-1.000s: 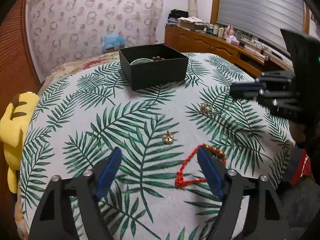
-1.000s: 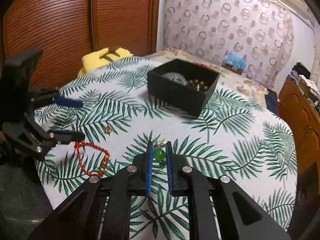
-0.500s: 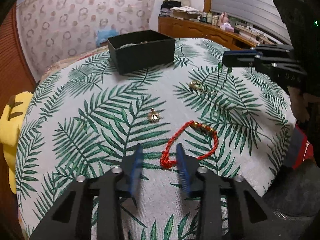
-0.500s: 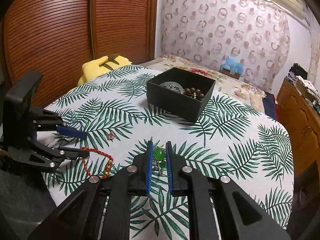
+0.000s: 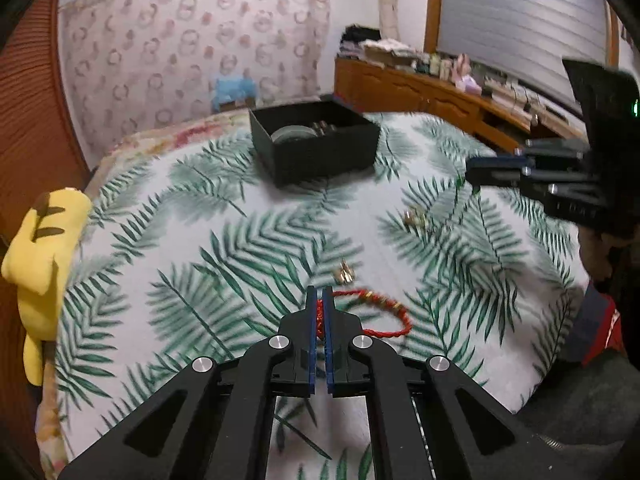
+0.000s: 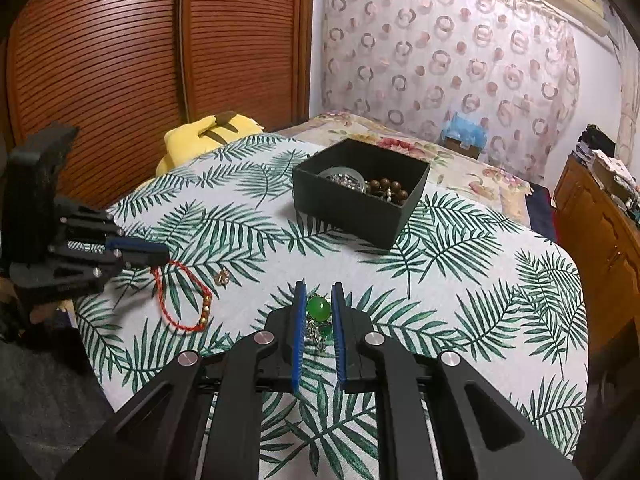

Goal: Organize jewelry
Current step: 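Grasp the red cord bracelet with the left gripper while the right gripper lifts the green pendant, then lower the red cord bracelet into the box with the left gripper while the right releases the pendant inside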

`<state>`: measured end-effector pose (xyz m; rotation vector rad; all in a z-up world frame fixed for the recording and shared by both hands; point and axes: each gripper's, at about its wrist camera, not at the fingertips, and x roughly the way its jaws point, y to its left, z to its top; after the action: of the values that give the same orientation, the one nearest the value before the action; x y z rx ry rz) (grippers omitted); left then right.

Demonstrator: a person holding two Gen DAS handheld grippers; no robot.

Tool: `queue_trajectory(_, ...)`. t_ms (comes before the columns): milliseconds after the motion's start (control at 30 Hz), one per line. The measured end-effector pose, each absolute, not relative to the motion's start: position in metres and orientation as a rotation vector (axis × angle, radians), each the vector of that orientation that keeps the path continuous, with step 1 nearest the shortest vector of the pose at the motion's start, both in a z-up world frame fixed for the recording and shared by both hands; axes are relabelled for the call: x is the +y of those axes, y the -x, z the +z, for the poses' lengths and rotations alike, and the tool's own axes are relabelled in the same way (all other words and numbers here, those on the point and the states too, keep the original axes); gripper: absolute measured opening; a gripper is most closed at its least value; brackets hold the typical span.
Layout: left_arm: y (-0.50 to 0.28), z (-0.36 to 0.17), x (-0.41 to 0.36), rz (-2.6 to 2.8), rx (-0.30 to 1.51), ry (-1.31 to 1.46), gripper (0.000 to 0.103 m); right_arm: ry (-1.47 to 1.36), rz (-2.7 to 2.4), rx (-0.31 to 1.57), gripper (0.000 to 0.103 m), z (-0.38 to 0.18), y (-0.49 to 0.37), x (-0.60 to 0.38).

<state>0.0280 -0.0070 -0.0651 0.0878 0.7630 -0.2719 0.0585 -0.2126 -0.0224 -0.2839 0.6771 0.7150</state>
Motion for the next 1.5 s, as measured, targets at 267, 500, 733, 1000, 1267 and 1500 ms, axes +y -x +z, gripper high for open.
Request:
queue_trajectory(267,-0.04,-0.035,-0.002,-0.261,0.682,-0.079,0.002,0.29,0.718,0.639,0.014,-0.005,-0.067,-0.207)
queue_trajectory(500,-0.06,-0.016,-0.002,-0.262,0.621,-0.074,0.002,0.277,0.723,0.614,0.014,0.008,-0.087,-0.203)
queue_trajectory(733,-0.087,0.003,-0.003,-0.252,0.571,-0.071,0.002,0.269,0.713,0.599,0.014,0.019,-0.117,-0.195)
queue_trajectory(1000,-0.114,0.018,-0.006,-0.237,0.542,-0.087,0.002,0.243,0.697,0.591,0.014,0.029,-0.153,-0.183)
queue_trajectory(1267,-0.135,0.028,-0.01,-0.229,0.525,-0.089,0.002,0.214,0.689,0.604,0.014,0.031,-0.187,-0.172)
queue_trajectory(1500,-0.152,0.035,-0.016,-0.222,0.517,-0.093,0.002,0.242,0.665,0.63,0.014,0.021,-0.202,-0.165)
